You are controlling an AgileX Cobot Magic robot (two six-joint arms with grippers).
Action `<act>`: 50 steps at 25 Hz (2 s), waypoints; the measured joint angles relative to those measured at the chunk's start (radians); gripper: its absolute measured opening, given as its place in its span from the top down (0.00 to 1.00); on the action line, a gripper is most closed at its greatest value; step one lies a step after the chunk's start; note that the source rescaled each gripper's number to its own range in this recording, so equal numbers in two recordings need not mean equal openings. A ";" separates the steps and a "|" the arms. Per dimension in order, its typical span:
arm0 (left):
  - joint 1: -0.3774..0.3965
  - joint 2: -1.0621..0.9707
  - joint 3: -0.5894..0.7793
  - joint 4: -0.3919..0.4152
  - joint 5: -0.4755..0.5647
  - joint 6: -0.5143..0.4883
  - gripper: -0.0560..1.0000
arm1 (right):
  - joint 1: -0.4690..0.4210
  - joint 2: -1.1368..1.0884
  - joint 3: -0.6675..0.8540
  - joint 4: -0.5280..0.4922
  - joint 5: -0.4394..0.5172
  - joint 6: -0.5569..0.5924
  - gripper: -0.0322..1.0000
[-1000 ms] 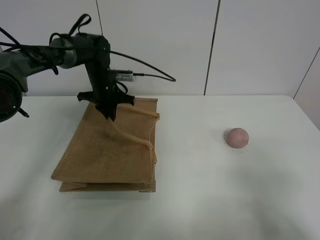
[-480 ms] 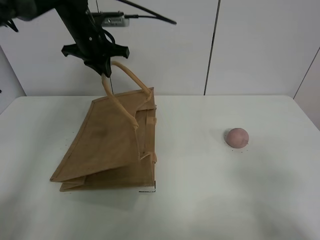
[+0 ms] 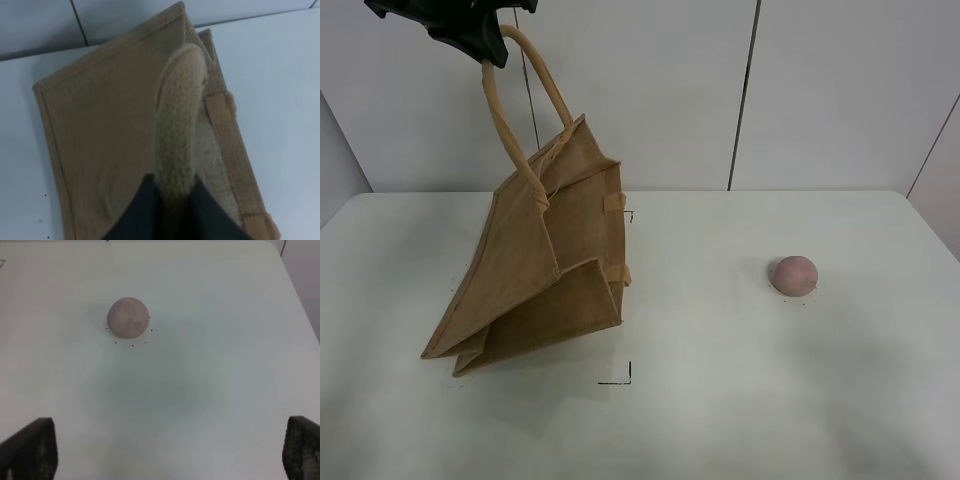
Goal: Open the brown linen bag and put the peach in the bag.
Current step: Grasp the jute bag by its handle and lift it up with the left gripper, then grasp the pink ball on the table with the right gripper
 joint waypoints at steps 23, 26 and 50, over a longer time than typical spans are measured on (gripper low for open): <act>-0.001 -0.112 0.084 -0.020 0.000 0.020 0.95 | 0.000 1.377 -0.495 0.032 -0.295 -0.039 0.00; -0.001 -0.112 0.084 -0.020 0.000 0.021 0.95 | 0.000 1.598 -0.675 0.051 -0.210 -0.049 0.00; -0.001 -0.112 0.084 -0.020 0.000 0.022 0.95 | 0.128 2.198 -1.057 -0.002 -0.187 0.004 0.00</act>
